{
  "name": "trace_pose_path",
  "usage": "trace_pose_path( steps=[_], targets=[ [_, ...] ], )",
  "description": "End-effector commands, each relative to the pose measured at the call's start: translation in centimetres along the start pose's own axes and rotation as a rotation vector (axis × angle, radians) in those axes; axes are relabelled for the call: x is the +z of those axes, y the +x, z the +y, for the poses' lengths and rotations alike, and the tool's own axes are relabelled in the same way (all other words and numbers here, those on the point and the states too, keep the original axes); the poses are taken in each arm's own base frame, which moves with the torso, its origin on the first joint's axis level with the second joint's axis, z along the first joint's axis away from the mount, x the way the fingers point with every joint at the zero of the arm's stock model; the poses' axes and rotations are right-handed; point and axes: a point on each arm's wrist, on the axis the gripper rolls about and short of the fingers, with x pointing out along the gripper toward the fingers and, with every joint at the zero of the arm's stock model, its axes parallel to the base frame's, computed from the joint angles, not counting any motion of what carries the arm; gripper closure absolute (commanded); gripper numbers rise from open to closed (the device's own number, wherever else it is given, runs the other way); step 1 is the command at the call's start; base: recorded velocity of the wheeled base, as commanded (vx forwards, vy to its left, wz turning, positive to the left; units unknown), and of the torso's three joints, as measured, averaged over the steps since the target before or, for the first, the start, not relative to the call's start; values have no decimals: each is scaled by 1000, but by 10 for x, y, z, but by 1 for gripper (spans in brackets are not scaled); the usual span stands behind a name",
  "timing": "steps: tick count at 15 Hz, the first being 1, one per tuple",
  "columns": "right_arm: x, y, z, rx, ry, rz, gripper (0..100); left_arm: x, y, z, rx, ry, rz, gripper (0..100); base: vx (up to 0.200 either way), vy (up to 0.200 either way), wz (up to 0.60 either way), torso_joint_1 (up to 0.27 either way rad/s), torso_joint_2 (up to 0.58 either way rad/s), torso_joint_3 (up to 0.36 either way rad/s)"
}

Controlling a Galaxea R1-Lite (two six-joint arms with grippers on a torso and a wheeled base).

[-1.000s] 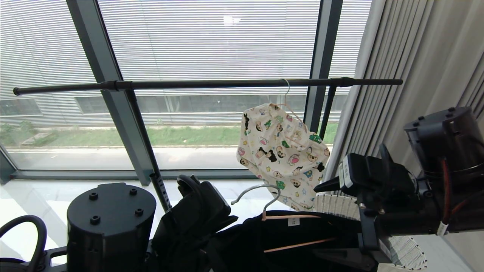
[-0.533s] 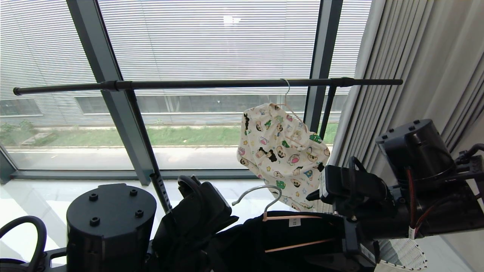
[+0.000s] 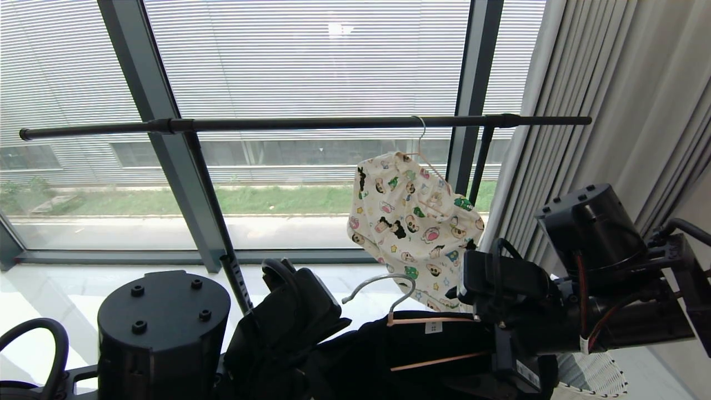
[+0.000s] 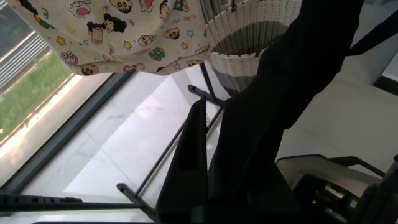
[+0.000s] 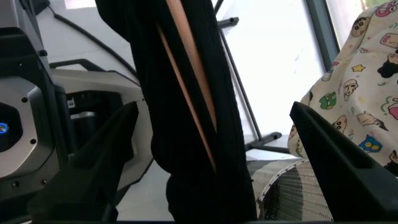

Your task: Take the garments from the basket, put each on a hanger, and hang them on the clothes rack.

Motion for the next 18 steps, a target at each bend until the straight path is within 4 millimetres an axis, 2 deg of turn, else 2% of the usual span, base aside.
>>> trace_pose_path(
  steps=[1,11,12,16,18],
  targets=[
    [-1,6,-1,2,0,6,100,1,0,-1,-6,3,-6,100,0,0,0,0,0,0],
    [2,1,0,-18,-17,-13,100,3,0,-6,-23,8,-13,100,0,0,0,0,0,0],
    [2,0,0,-19,-22,-16,100,3,0,-6,-23,8,-14,0,0,0,0,0,0,0],
    [-9,-12,-7,-87,-66,-50,100,-7,-4,1,34,-5,20,0,0,0,0,0,0,0],
    [-19,-23,-11,-116,-61,-53,100,-25,-22,7,73,-20,49,0,0,0,0,0,0,0]
  ],
)
